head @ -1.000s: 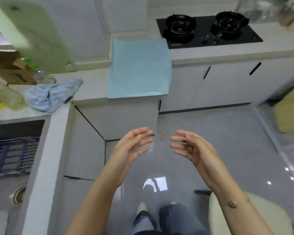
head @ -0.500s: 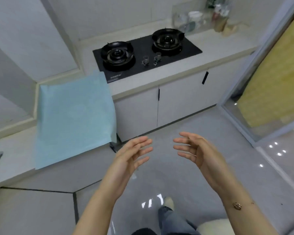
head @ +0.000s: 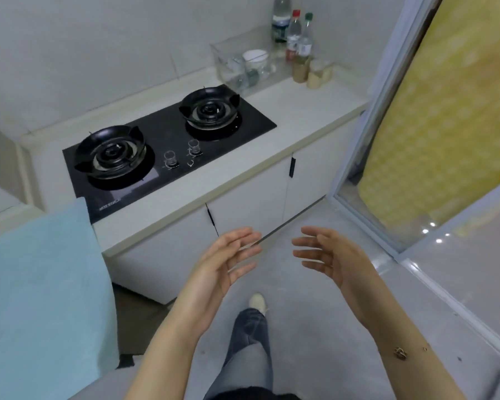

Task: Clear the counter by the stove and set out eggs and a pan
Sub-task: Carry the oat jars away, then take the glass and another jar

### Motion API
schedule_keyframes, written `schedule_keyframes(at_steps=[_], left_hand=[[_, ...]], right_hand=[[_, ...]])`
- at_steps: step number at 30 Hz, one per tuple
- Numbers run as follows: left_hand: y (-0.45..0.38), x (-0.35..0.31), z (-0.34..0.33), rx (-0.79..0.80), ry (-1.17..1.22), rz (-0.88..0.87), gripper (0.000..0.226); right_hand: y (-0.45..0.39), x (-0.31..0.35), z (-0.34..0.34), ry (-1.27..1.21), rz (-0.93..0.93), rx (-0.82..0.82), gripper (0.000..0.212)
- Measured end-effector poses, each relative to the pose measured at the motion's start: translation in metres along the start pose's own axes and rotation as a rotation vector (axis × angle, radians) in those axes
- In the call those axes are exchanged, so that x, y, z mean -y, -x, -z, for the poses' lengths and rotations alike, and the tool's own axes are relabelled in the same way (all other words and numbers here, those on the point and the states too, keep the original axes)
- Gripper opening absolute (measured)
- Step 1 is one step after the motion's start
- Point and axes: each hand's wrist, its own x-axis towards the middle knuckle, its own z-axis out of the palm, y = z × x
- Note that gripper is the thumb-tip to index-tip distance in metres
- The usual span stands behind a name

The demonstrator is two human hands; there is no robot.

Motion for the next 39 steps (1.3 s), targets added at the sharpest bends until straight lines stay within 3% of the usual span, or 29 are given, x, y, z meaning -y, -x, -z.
schedule_keyframes(at_steps=[11, 20, 31, 39], left_hand=[[-0.221, -0.078, -0.048, 0.079, -0.053, 0.009, 0.026], [-0.373, -0.109, -0.123, 0.157, -0.100, 0.074, 0.027], [-0.525, -0.109, -0.257, -0.041, -0.006, 0.052, 0.028], [-0.613, -0.131, -0.284, -0.214, 0.023, 0.007, 0.024]], right_hand=[[-0.182, 0.097, 0.034, 0.042, 0.013, -0.111, 0.028], [-0.300, 0.150, 0.109, -0.031, -0.015, -0.219, 0.028], [-0.465, 0.232, 0.243, -0.003, -0.025, -0.105, 0.022], [-0.562, 0.274, 0.268, 0.124, -0.008, -0.078, 0.021]])
